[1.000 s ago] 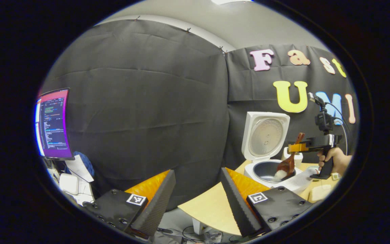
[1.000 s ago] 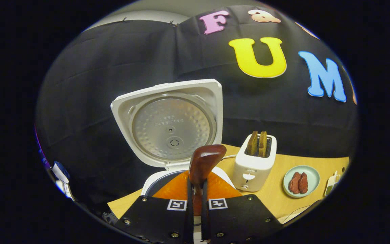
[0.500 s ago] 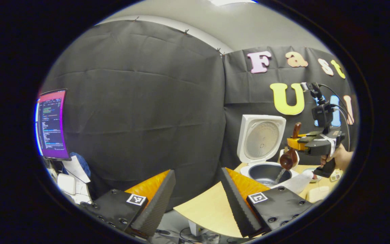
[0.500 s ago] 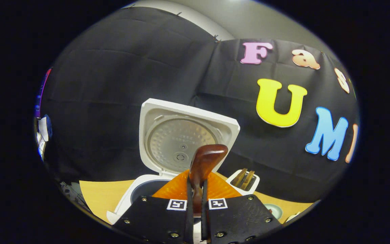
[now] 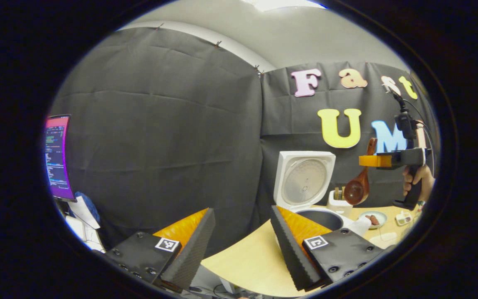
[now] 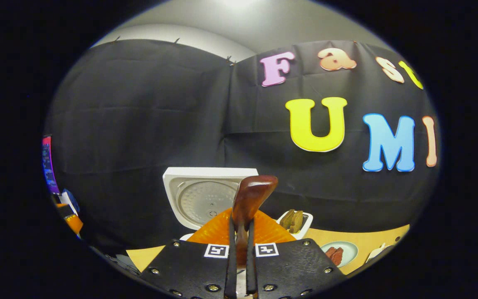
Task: Close the left gripper, press the button to open the rice cooker; take a wooden spoon from the chopstick holder with the right hand, scoop a spoonful of rice and pour it into the rice cooker, then put the wooden spoon back into the chopstick holder.
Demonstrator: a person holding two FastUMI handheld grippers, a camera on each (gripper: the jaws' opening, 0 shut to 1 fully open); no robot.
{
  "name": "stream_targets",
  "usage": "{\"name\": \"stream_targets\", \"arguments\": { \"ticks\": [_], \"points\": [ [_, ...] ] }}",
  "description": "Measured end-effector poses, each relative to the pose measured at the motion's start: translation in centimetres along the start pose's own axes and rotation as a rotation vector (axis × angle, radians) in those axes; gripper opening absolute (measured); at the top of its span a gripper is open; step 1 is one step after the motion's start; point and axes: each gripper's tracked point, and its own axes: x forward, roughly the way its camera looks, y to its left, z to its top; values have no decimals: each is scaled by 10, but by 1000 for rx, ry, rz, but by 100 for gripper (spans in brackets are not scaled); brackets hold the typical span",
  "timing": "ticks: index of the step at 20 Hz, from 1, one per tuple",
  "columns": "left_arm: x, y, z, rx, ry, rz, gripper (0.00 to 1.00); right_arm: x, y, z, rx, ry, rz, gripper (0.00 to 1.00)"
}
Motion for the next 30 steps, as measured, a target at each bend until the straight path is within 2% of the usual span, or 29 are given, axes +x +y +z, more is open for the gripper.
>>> {"name": "stream_targets", "arguments": {
  "ticks": [4,6,10,16,24,30],
  "points": [
    [5,-31,16,8,-31,-56,98,-34,-53,6,57,-7,-84,9],
    [9,-49,23,9,-44,-84,89,-51,-79,4,66,-1,-124,9],
    [13,-91,38,10,-69,-144,89,-90,-134,6,104,2,-208,9],
    [16,-154,50,14,-88,-229,94,-145,-208,-2,178,1,-342,9],
    [17,-222,59,-1,-94,-313,98,-219,-298,-34,246,26,-536,9],
    [10,-255,60,16,-90,-353,97,-264,-343,-78,284,77,-645,9]
  ]
}}
